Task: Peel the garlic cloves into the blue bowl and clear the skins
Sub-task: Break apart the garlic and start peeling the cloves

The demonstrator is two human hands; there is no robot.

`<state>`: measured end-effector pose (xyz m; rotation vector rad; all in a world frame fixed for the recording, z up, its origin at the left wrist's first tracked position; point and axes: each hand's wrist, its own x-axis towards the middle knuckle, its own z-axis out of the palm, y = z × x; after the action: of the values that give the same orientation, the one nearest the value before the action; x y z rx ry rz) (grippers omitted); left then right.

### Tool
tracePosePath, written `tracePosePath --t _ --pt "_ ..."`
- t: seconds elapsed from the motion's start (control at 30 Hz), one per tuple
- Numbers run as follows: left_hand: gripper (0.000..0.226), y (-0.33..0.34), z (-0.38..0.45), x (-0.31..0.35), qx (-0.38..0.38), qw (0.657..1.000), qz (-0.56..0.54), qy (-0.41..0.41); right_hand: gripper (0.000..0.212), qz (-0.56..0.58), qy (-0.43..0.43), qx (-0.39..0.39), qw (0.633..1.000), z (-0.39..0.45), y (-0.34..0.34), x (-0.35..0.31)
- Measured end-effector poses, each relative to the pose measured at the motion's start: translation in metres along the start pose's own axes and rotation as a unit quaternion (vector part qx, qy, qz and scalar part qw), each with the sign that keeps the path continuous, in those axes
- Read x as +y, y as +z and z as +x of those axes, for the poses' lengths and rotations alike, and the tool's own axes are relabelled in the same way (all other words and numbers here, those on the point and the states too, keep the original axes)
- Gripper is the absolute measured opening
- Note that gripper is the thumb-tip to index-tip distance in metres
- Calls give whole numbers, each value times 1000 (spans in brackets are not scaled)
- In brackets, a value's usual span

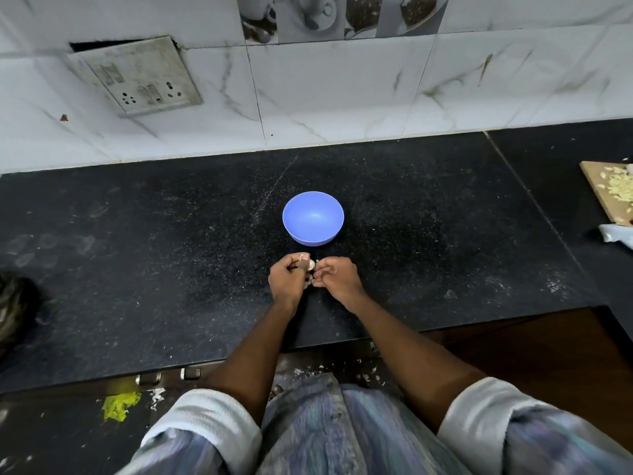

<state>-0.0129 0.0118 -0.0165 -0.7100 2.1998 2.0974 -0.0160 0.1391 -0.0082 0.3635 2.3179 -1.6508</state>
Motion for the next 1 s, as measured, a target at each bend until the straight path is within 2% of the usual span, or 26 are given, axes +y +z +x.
tracePosePath --t 0.17,0.3,0.43,0.57,0.63,0.77,0.83,0.9,1.0 --pt "8 -4 1 -1 9 1000 -15 -12 23 91 18 31 995 2 -1 -10" --pt "13 -8 1 -3 1 1000 7 -4 16 198 41 -39 978 0 -2 -15" --pt "13 -12 3 -4 3 998 58 38 21 259 48 -57 963 0 -1 -17" --pt "13 -13 -3 5 15 998 34 49 29 318 67 -75 943 1 -5 -16" --pt "13 -12 -4 5 4 996 46 82 31 342 82 -77 933 0 -7 -16" --pt "17 -11 -5 1 -68 989 78 111 26 360 105 -59 925 -1 -11 -16" --pt "21 -10 -7 0 -69 982 106 140 17 365 121 -51 922 -2 -12 -15" --pt "20 -11 -7 0 -68 977 119 164 18 368 127 -52 920 -3 -13 -15" --pt "26 -13 -4 -1 -70 975 127 169 26 294 121 -51 947 -5 -13 -14"
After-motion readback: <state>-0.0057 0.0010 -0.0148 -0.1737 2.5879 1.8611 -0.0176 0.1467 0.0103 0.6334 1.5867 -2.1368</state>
